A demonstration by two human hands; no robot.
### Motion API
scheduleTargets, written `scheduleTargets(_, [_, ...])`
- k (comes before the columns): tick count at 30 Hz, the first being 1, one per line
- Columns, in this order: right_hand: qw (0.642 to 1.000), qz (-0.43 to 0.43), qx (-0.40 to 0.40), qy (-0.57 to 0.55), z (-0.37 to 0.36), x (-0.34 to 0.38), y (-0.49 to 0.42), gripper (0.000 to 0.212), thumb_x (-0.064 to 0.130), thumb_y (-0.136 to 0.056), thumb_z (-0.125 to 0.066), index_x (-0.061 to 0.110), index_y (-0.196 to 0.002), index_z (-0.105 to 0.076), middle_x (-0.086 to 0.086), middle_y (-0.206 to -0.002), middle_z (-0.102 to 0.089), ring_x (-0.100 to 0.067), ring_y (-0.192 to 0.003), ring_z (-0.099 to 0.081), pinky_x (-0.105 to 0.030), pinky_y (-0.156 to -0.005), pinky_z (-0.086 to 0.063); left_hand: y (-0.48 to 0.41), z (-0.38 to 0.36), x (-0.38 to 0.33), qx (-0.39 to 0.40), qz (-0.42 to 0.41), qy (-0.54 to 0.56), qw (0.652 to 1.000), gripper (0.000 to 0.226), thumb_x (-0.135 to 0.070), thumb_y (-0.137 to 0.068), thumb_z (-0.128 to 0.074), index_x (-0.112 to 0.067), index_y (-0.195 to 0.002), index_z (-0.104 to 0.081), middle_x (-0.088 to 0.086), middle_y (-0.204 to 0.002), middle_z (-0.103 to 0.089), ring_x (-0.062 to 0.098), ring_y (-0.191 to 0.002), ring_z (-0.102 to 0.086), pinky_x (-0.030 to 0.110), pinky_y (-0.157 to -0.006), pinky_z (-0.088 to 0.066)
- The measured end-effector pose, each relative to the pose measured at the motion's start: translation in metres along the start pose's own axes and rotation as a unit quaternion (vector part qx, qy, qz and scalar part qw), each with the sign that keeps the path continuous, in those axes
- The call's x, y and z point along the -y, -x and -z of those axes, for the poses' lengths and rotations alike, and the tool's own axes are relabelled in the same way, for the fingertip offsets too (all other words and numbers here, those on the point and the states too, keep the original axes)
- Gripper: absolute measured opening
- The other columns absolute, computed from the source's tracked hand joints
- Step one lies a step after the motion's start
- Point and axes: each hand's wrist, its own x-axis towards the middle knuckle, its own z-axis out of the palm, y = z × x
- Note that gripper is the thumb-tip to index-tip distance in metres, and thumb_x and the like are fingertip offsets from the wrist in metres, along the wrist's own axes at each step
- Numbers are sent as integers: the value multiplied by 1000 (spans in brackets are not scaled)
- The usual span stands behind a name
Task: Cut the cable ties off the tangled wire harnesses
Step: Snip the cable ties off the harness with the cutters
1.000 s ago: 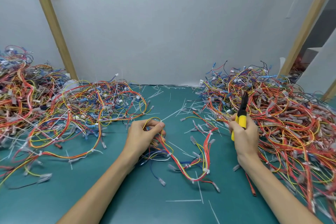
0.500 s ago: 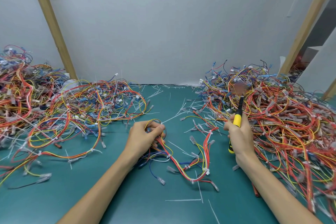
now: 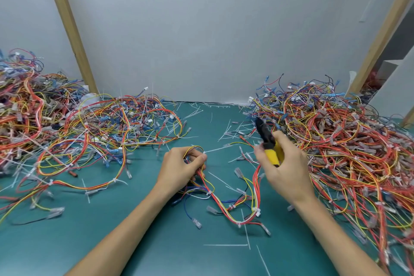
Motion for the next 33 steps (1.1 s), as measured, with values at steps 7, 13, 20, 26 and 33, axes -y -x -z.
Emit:
scheduleTargets(7, [985, 127, 114, 28, -22, 29, 20, 23, 30, -76, -65, 22, -97, -61, 13, -88, -57, -12, -83, -51, -26, -75, -43, 3, 0, -6, -28, -107, -112, 988, 21, -13, -86, -66, -23, -68, -65, -21, -45, -56, -2, -41, -54, 7, -48, -36])
scheduleTargets(13, [961, 41, 220, 164, -29, 9, 22, 33, 44, -70, -51, 28, -98, -58, 10, -86, -58, -16, -83, -53, -35, -71, -46, 1, -5, -1, -37, -73, -28, 996, 16, -24, -88, -71, -21, -72, -70, -6, -57, -67, 10, -49, -60, 25, -48, -47])
scheduleTargets(20, [965, 21, 151, 215, -21, -16, 14, 34, 44, -70, -55, 21, -96, -57, 5, -87, -55, -21, -87, -50, -32, -68, -40, 6, -9, -6, 62, -11, 105, 992, 15, -21, -90, -69, -11, -79, -72, -1, -62, -67, 14, -52, -58, 20, -44, -42])
scheduleTargets(26, [965, 4, 178, 190, -22, -16, 15, 33, 40, -73, -63, 23, -101, -57, 7, -89, -54, -18, -90, -47, -35, -74, -43, 8, -11, -8, 87, 14, 118, 989, 20, -21, -90, -70, -1, -85, -72, 0, -62, -67, 14, -55, -57, 17, -46, -42])
scheduleTargets(33, [965, 11, 177, 193, -21, -13, 15, 29, 34, -74, -70, 24, -97, -56, 8, -86, -53, -17, -87, -46, -34, -73, -43, 8, -10, -9, 93, 17, 119, 988, 18, -18, -89, -70, -1, -83, -71, 2, -63, -69, 13, -54, -58, 18, -46, -42])
